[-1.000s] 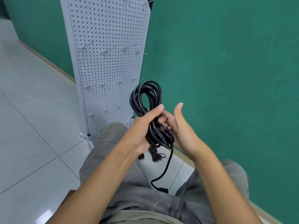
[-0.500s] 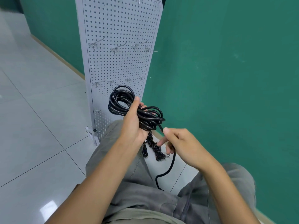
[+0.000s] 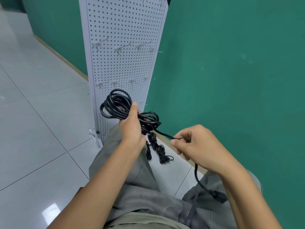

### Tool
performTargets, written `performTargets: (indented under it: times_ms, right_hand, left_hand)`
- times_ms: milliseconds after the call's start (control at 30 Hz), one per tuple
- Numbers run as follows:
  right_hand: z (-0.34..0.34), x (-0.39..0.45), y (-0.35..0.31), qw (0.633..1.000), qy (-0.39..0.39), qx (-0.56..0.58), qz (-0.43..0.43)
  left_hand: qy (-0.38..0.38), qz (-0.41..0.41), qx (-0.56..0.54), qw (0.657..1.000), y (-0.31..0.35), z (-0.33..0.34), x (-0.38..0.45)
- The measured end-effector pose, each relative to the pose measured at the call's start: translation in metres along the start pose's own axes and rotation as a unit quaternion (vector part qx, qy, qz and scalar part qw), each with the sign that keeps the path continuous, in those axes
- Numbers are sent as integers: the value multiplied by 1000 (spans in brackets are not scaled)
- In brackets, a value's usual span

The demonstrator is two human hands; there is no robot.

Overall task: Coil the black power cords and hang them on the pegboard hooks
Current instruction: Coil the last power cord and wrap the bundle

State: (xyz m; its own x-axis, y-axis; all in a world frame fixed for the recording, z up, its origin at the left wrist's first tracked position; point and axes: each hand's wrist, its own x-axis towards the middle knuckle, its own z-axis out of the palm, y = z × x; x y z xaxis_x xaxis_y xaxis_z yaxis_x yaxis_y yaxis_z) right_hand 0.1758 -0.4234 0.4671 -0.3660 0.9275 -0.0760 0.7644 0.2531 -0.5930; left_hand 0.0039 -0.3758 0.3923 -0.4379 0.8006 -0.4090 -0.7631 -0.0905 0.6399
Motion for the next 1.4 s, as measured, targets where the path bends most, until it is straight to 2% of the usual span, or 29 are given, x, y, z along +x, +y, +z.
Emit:
performTargets:
  times_ms: [100,200,333,433,567,700,833,1033,1167,1300,1400]
  right_hand:
    - [-10,-1,-10,999,8,-35,-30]
    - [-24,1,-19,997,-25,45,-50]
    - [-48,9,-25,995,-27,37,-86]
    - [-59,15,-26,993,-34,26,-106]
    - [-70,20,-15,993,-8,58,-100]
    - [-94,15,9,993,31,84,-74]
    - [-112,14,37,995,63,71,-24]
    - [-92,21,37,999,-33,-39,5]
    - [-79,31,28,983,-114,-141,13]
    - [-76,40,26,980,-184,-80,-5]
    - [-85,40,25,981,-191,1,-24]
  left_hand:
    - [22,88,96,991,-7,3,-4]
    - [-31,139,152,978,-14,7,-10]
    - [-131,76,206,967,-23,8,-20]
    - [-180,49,229,955,-30,9,-25]
    - [-258,-3,180,949,-26,9,-25]
    - [-246,-72,115,960,-8,5,-13]
    - [-227,-100,22,968,10,1,-1]
    - [-238,-85,12,967,11,0,2]
    - [-248,-82,14,965,10,1,0]
    - [-261,-97,-2,960,16,4,-5]
    - [-261,-92,9,961,19,4,-4]
